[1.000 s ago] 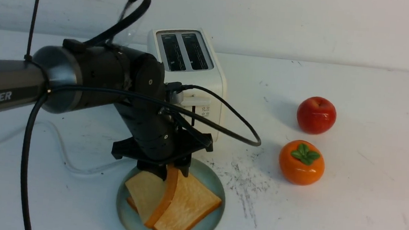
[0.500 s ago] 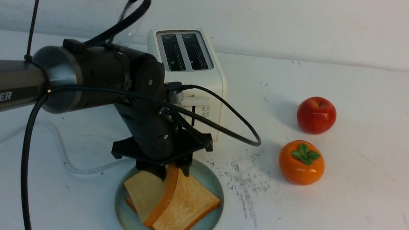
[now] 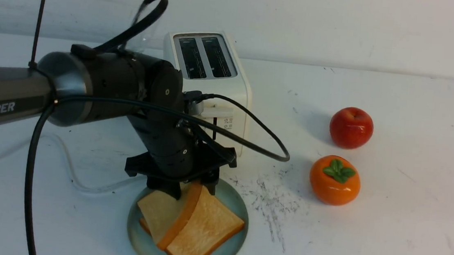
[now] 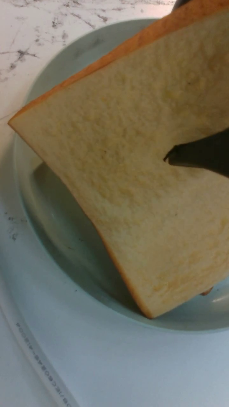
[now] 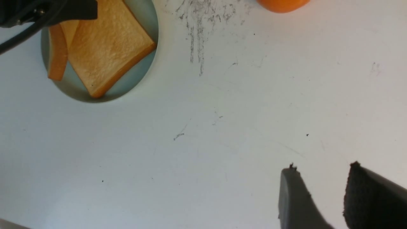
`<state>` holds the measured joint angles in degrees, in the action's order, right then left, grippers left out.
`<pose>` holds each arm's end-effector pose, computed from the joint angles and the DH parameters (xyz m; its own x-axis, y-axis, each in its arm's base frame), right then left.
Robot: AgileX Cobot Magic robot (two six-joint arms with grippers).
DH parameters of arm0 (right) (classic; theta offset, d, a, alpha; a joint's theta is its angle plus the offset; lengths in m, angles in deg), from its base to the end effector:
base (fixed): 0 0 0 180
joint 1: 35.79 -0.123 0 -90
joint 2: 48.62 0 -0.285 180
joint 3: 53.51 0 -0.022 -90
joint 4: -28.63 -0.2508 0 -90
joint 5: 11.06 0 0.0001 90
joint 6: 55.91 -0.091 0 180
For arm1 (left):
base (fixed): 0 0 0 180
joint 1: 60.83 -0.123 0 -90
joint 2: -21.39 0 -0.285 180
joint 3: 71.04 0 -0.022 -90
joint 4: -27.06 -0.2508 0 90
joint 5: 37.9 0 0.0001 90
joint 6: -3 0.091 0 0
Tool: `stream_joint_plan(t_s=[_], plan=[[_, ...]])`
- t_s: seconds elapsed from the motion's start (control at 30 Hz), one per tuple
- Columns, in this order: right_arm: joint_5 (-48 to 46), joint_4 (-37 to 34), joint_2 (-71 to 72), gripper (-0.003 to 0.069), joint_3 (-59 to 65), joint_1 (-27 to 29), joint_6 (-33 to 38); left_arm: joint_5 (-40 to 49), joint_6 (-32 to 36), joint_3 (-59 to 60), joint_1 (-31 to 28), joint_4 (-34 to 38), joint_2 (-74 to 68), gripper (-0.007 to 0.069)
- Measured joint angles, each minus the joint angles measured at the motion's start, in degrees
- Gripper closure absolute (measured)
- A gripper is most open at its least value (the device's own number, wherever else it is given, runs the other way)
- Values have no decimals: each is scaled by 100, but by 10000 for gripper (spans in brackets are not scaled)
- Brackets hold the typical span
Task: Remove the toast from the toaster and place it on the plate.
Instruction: Use the left arm to put a slice of bread into the empty plate
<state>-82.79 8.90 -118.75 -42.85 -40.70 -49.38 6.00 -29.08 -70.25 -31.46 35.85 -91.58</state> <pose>0.1851 0.0452 0.3771 -0.8748 -0.0771 -0.4783 -0.2354 0.9305 0.2807 0.3303 -0.1970 0.2210 -0.9551 -0.1718 -0.2412 -0.0900 0.9444 -0.3163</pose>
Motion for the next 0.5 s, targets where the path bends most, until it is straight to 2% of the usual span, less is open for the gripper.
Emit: stream_joint_plan(t_s=[0.23, 0.5], plan=[[0, 5, 0, 419, 0, 0, 0, -10, 5, 0, 0, 1, -2, 151], [0, 0, 0, 419, 0, 0, 0, -10, 17, 5, 0, 1, -2, 77]])
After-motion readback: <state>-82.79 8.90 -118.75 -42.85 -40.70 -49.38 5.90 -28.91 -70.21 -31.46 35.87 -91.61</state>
